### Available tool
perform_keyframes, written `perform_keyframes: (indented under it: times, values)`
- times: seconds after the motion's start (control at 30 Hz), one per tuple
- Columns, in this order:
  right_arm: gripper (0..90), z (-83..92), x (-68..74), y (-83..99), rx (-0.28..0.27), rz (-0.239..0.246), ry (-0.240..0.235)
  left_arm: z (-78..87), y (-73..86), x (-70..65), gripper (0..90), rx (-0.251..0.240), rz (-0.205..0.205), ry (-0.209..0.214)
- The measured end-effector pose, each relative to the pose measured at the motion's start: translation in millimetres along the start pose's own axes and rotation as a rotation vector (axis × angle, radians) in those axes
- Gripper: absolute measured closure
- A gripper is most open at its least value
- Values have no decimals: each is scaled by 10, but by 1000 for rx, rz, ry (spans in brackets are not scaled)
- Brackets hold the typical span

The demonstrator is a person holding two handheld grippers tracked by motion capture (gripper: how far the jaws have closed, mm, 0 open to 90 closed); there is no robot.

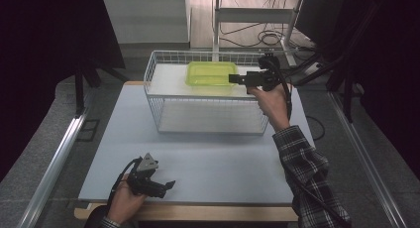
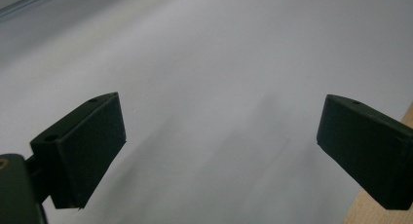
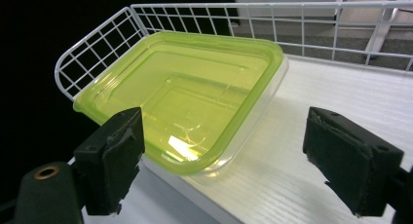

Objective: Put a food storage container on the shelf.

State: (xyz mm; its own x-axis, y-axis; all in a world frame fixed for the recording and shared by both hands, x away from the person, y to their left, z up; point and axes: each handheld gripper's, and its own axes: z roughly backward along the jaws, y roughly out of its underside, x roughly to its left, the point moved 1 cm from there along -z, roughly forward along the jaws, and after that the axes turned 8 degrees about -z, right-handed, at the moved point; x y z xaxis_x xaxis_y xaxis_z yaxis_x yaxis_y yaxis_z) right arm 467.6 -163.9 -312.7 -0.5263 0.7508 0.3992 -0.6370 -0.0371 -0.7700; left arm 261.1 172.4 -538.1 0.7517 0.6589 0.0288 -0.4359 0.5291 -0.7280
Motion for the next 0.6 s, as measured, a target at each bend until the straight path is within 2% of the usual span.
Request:
perform_keyframes:
  times: [0.3,0.6]
  values:
    - [88,93,89,130,9,82,-5,1,-1,2,37,-4,0,-2]
    - [52,164,139,272,22,170,12,-1,-1,0,36,-5,-2,-2]
